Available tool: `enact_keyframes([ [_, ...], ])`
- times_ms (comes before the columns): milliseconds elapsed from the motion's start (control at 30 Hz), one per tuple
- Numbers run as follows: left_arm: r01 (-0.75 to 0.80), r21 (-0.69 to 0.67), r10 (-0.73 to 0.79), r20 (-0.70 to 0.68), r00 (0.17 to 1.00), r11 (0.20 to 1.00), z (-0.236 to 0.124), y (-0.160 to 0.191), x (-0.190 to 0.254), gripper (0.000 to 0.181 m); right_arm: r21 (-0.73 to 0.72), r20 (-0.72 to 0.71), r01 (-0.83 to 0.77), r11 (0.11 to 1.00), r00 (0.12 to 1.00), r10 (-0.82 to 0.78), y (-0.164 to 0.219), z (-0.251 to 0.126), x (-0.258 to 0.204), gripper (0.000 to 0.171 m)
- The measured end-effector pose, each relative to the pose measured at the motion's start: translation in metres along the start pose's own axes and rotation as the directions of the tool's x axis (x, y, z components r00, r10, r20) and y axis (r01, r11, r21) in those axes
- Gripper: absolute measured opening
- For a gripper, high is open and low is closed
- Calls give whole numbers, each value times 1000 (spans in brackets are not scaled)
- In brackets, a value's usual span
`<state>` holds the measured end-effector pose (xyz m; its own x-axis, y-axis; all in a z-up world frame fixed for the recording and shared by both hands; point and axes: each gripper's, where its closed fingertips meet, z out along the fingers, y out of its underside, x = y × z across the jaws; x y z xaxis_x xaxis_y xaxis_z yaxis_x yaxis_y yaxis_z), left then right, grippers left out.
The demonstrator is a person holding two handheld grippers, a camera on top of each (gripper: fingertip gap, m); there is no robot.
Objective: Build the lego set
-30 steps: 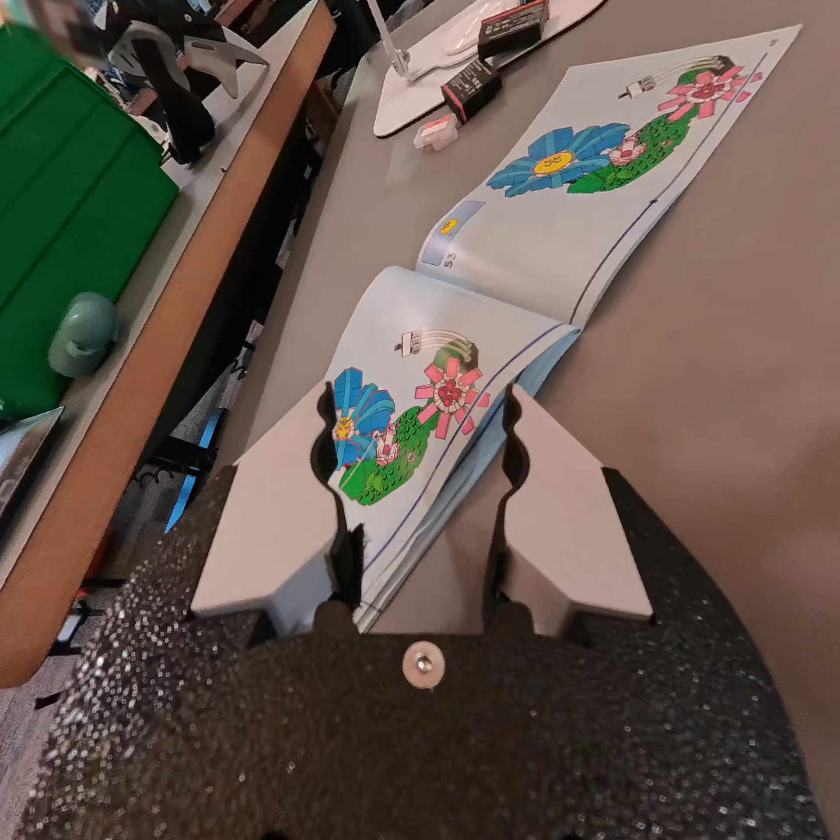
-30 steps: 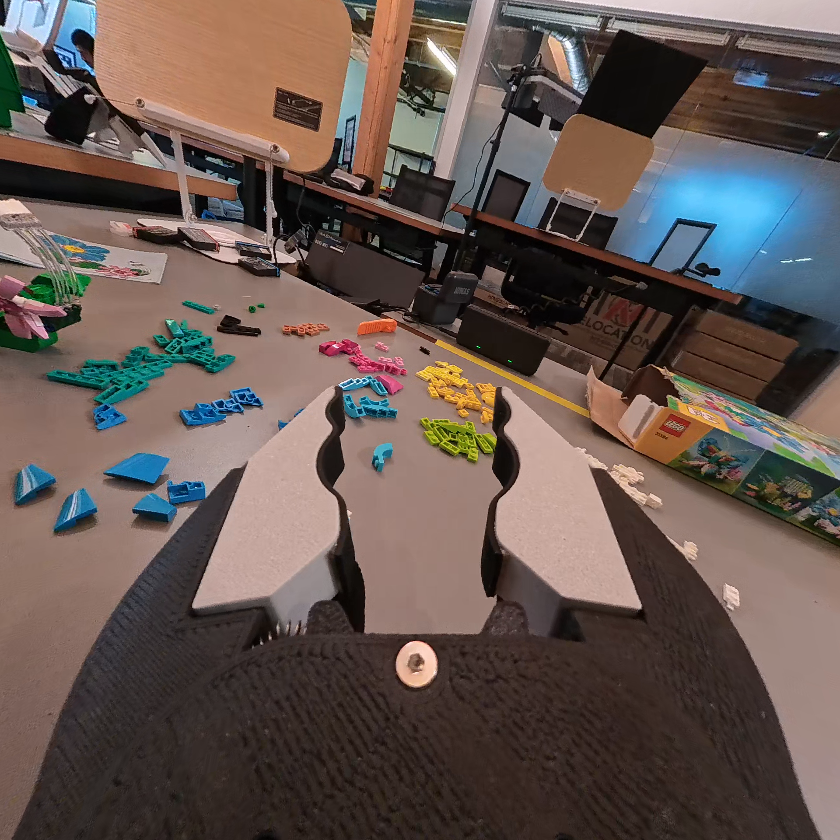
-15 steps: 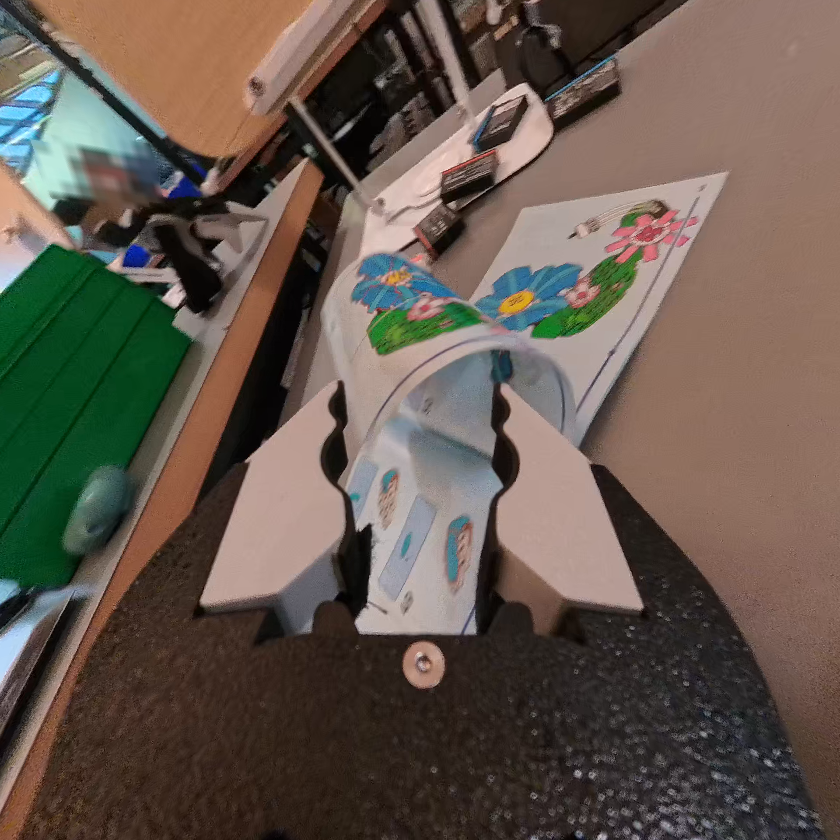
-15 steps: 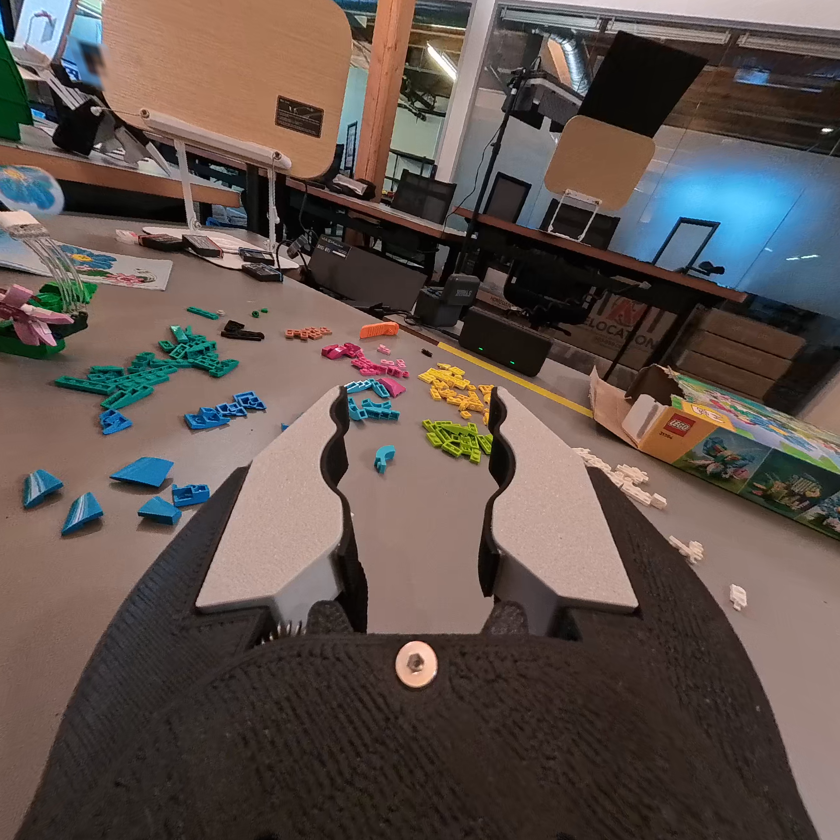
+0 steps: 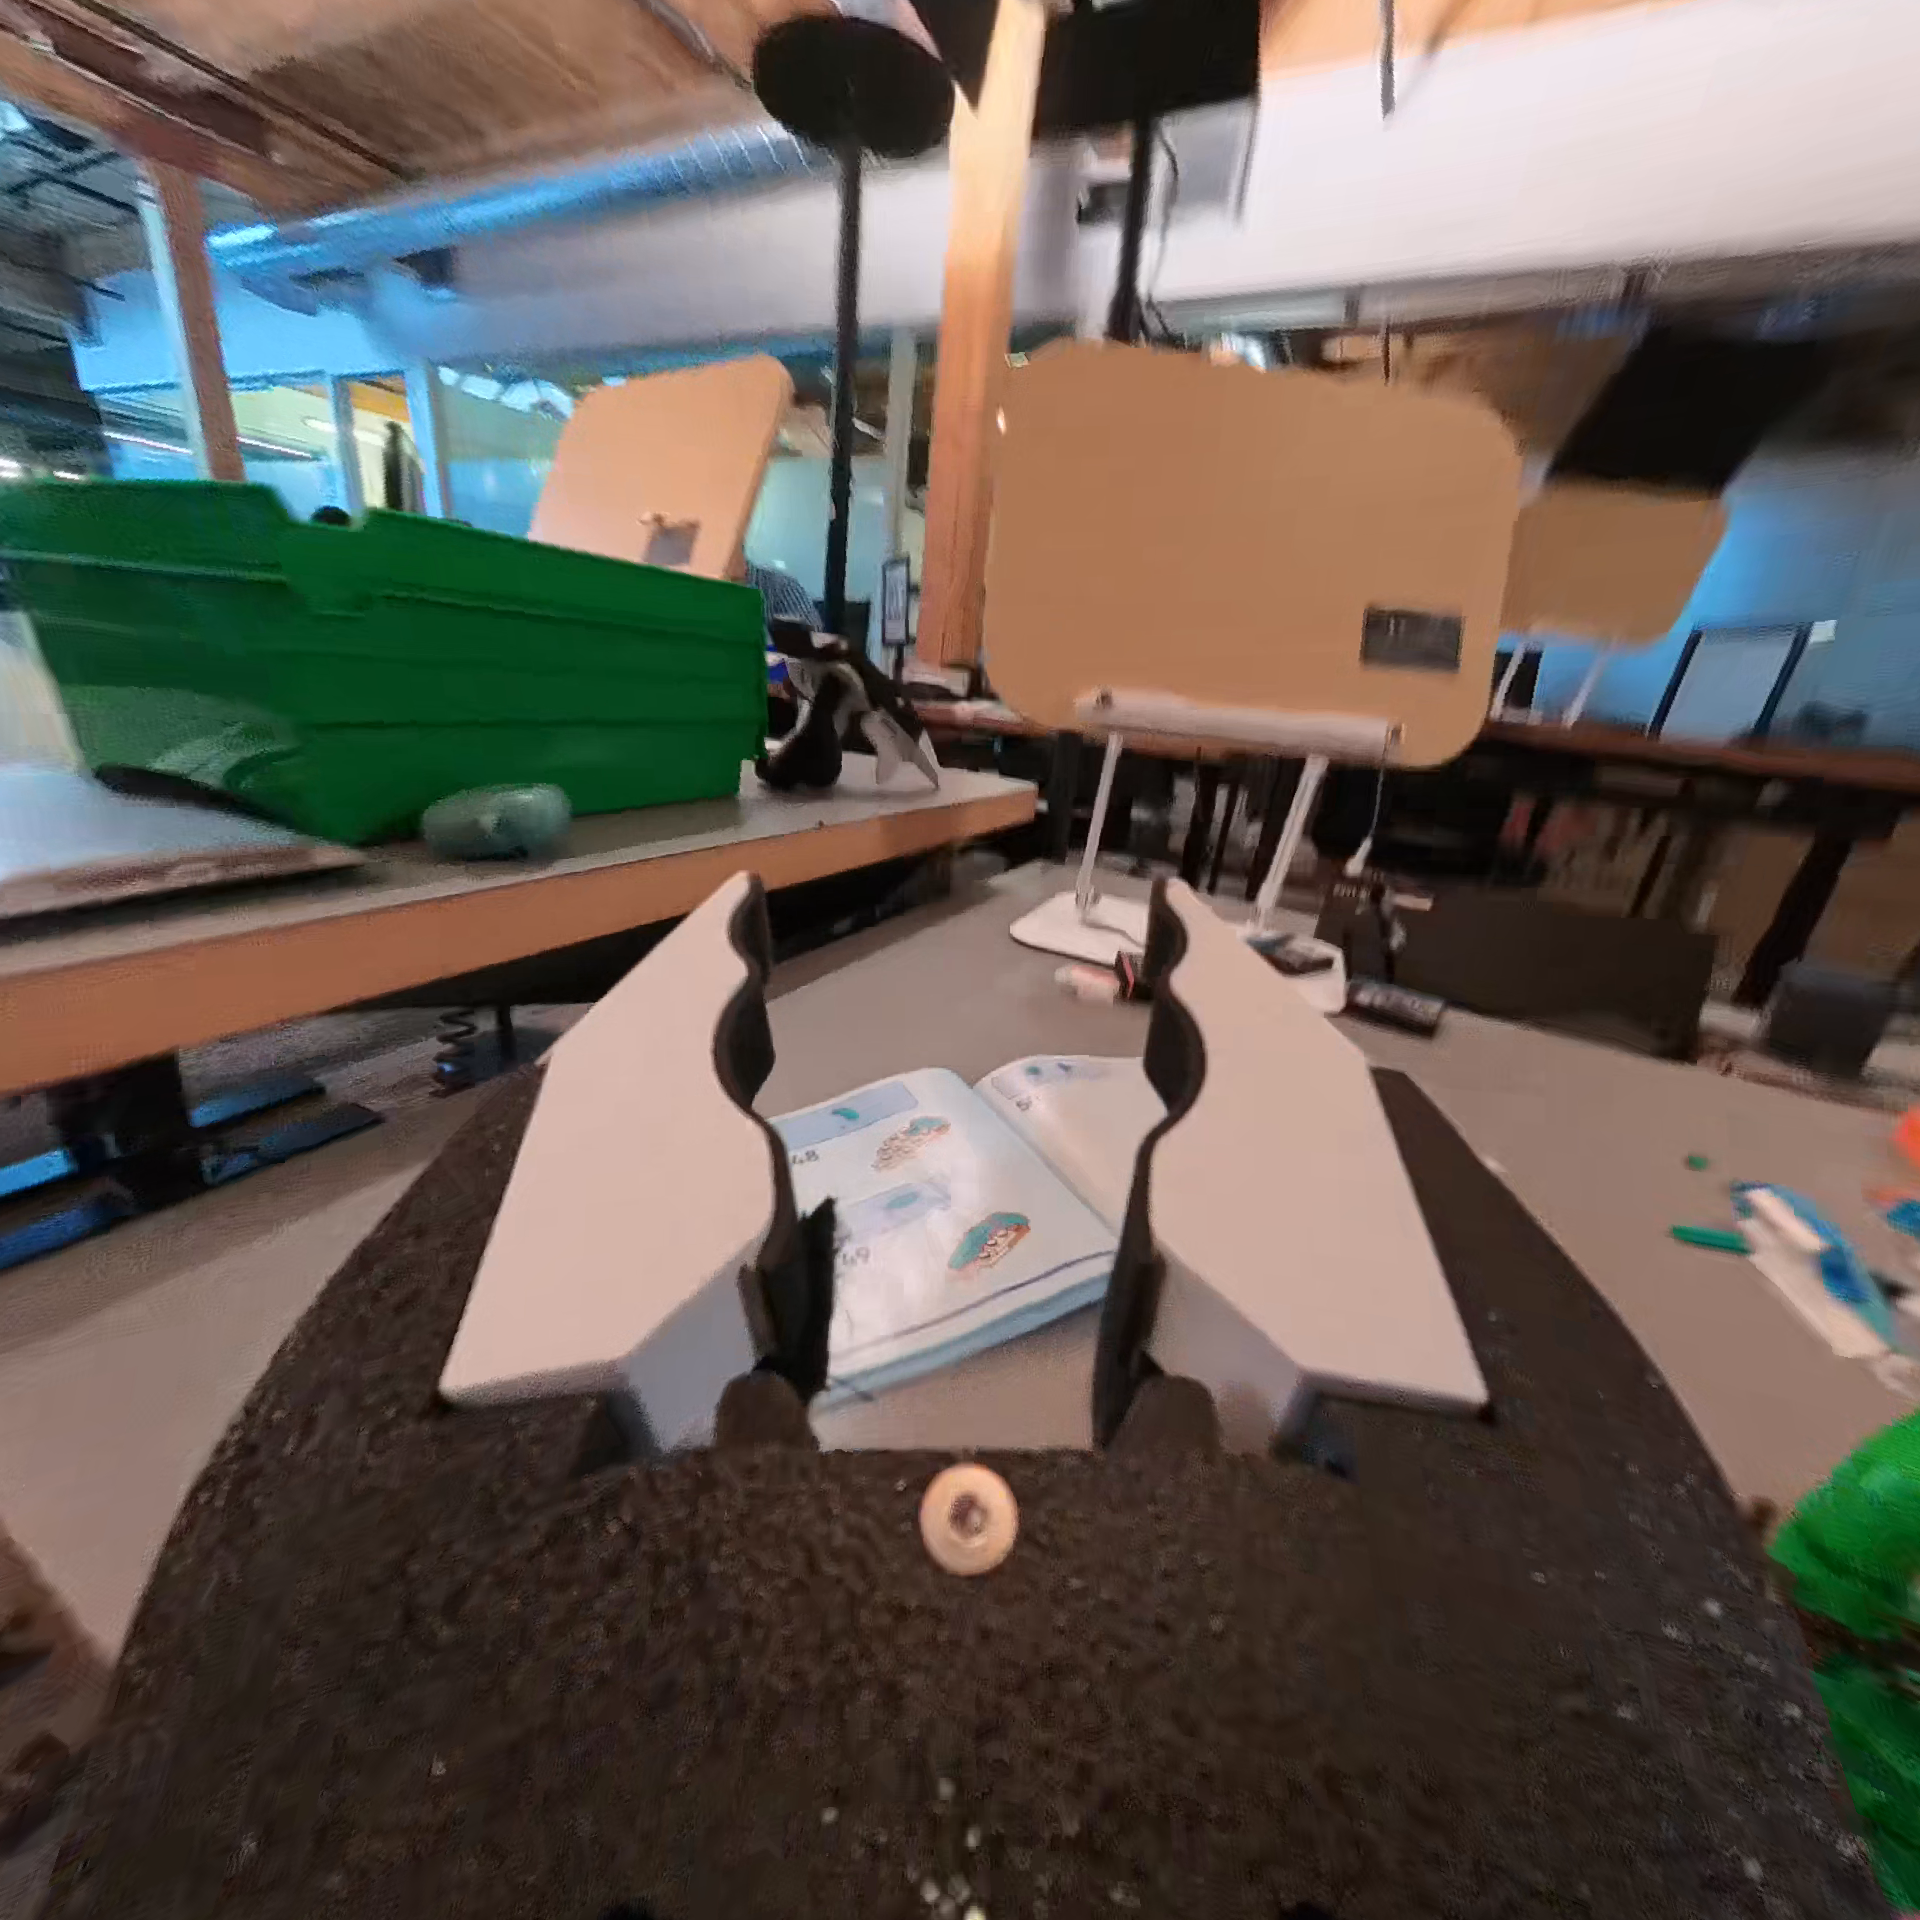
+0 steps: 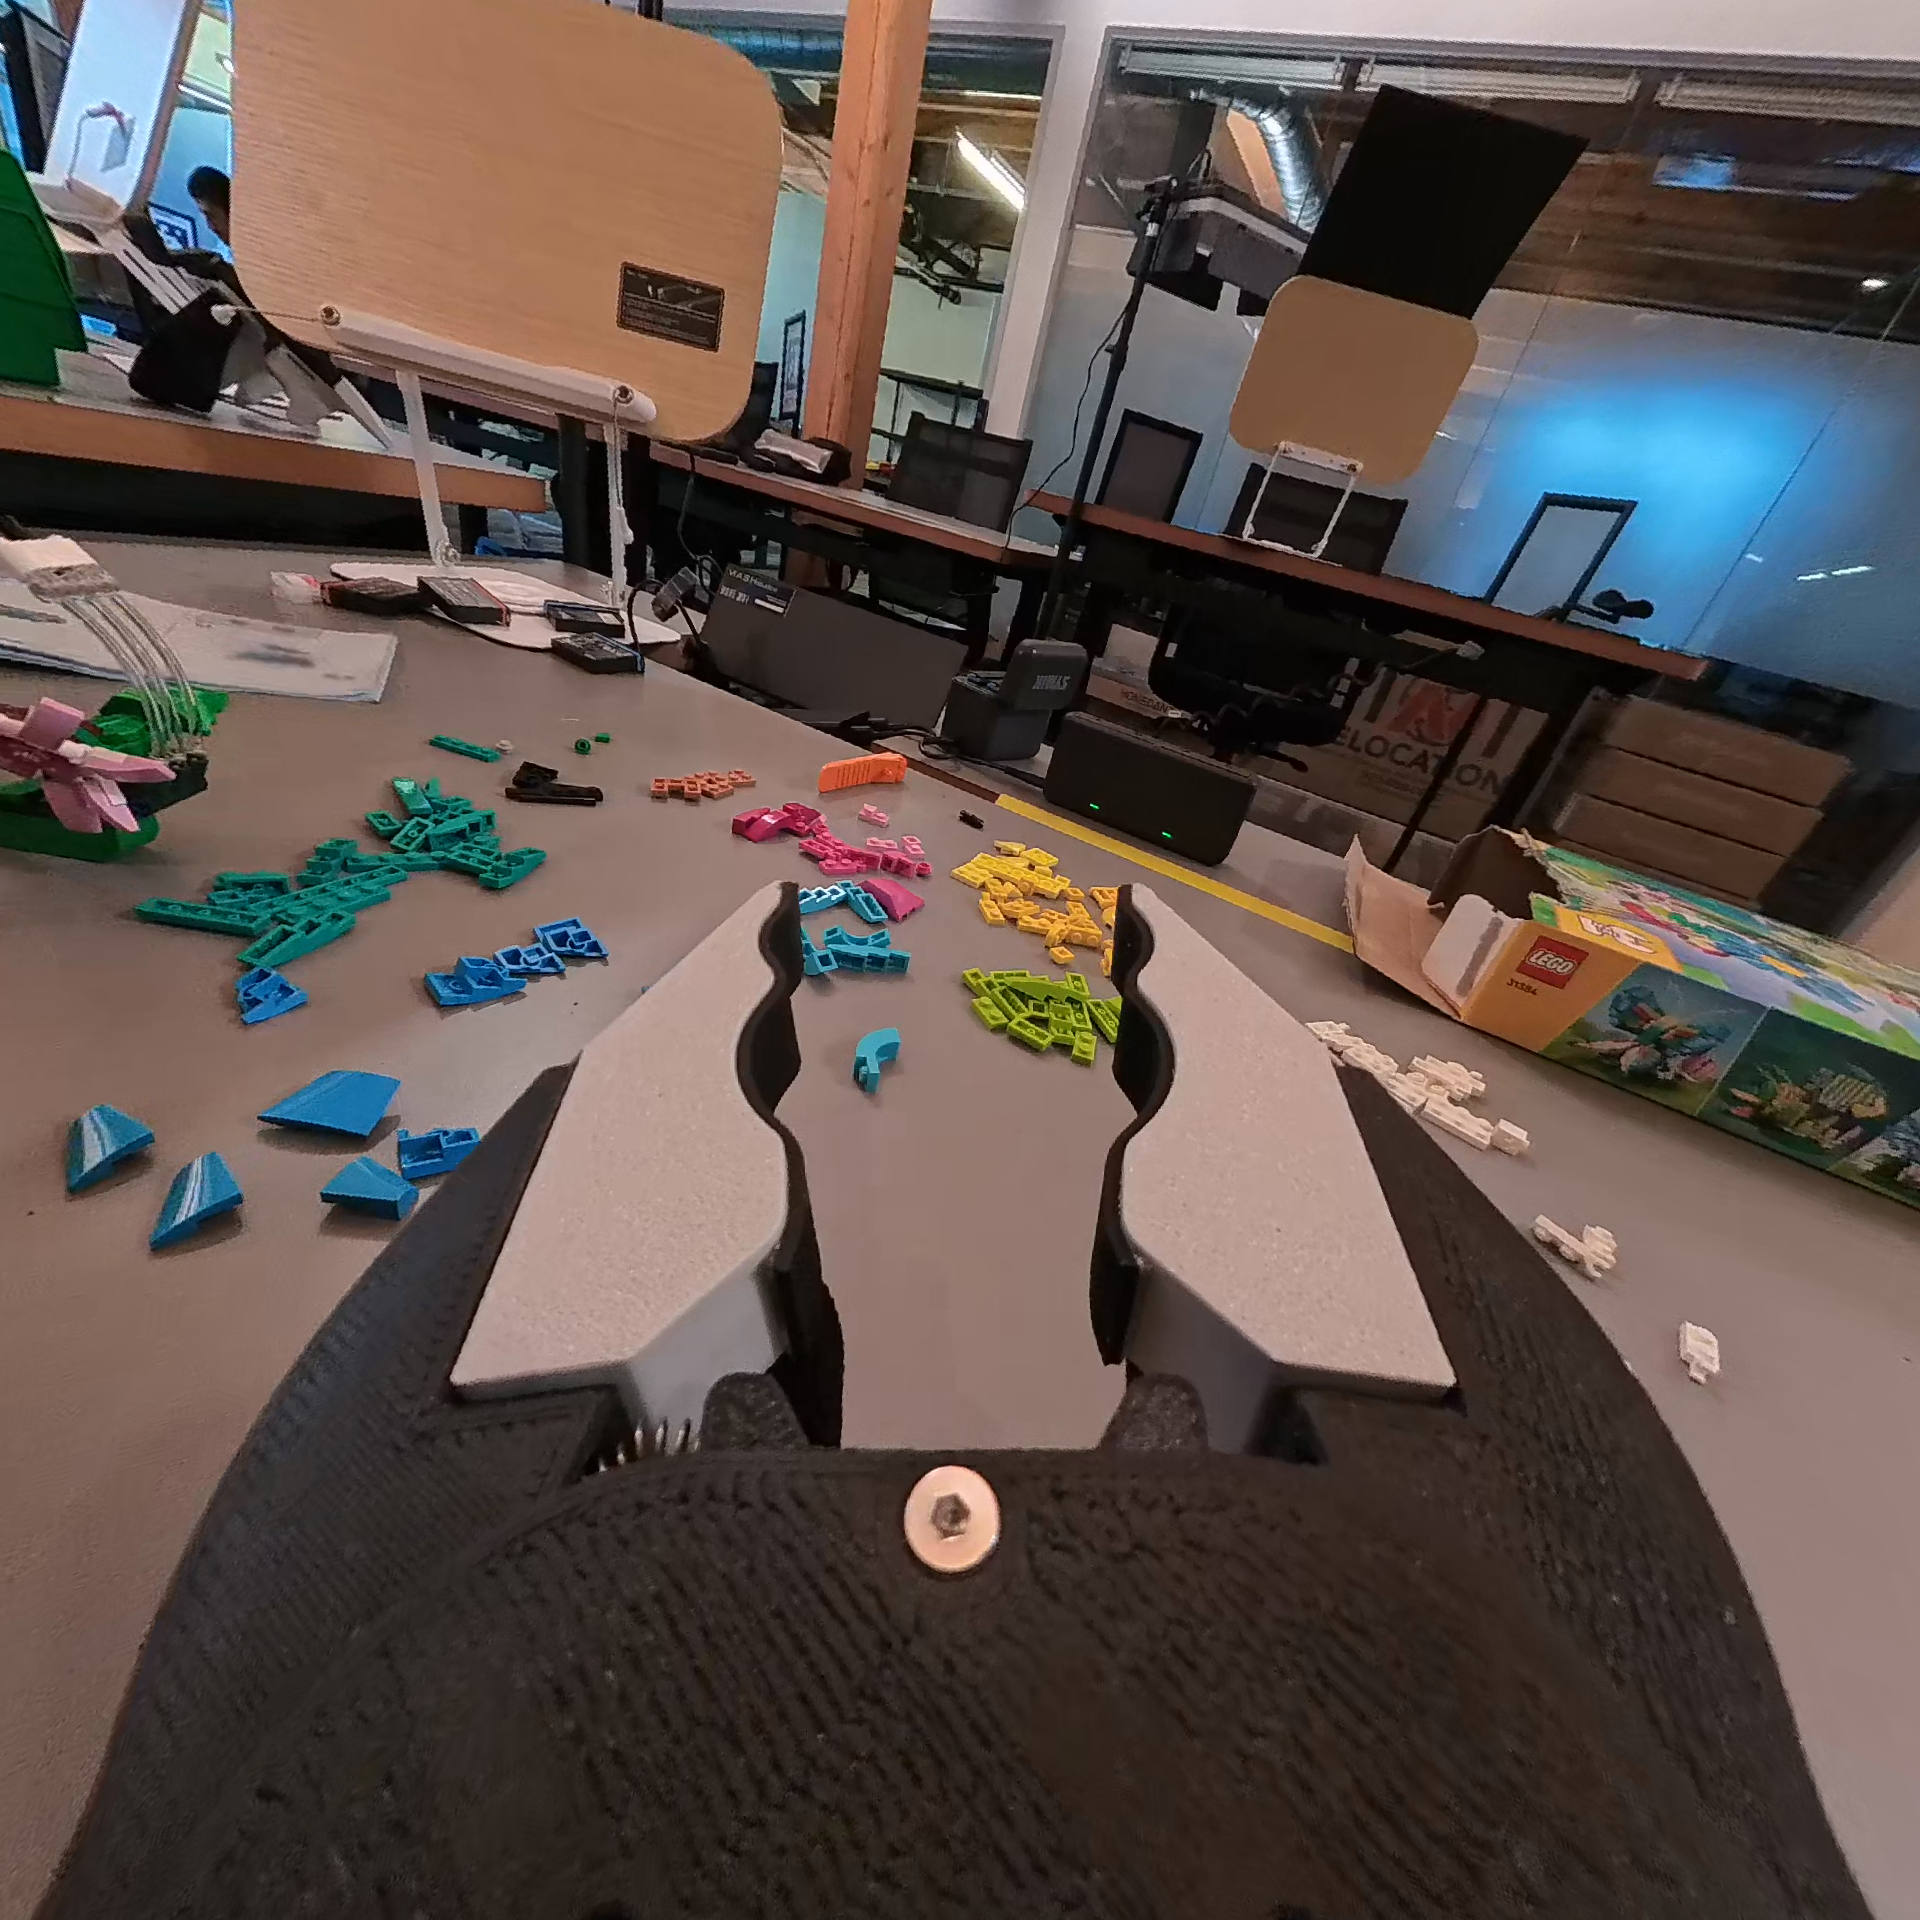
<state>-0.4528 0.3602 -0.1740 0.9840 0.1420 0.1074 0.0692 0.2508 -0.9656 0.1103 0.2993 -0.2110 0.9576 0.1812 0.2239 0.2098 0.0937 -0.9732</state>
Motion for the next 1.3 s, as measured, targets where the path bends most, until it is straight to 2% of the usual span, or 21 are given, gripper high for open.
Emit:
enact_keyframes([
  [100, 66, 11, -66, 4, 998, 998, -20, 6, -5, 63, -2, 1, 1, 1000, 1000, -1, 0, 0, 0, 58],
  [200, 93, -7, -93, -35, 995, 996, -20, 12, 0, 61, -3, 2, 6, 1000, 1000, -6, 0, 0, -1, 58],
  [433, 44, -15, -45, -64, 997, 999, -15, 15, 9, 55, -1, 4, 4, 1000, 1000, -4, 0, 0, 0, 57],
  [633, 26, -15, -27, -54, 998, 1000, -14, 15, 9, 61, -5, 14, 16, 1000, 1000, -16, 1, 1, -3, 54],
  [800, -49, -24, 47, -87, 995, 998, -13, 18, 21, 61, -7, 21, 50, 999, 999, -50, 1, 1, -4, 51],
  [933, -95, -20, 93, -96, 991, 995, -13, 18, 26, 59, -119, -23, 151, 981, 988, -155, 19, 0, 12, 50],
  [1033, -101, -14, 99, -100, 990, 995, -13, 18, 28, 59, -227, 116, 93, 969, 991, -67, 33, -7, -8, 45],
  [1100, -96, -3, 95, -107, 990, 995, -14, 16, 28, 58, -339, 157, 75, 938, 987, -22, 47, -11, -19, 66],
  [1133, -94, 0, 94, -111, 989, 996, -15, 16, 29, 58, -394, 173, 70, 916, 985, -1, 55, -14, -24, 69],
  [1300, -99, 0, 99, -114, 989, 995, -15, 16, 30, 57, -588, 202, -27, 809, 963, 180, 79, -25, -48, 61],
])
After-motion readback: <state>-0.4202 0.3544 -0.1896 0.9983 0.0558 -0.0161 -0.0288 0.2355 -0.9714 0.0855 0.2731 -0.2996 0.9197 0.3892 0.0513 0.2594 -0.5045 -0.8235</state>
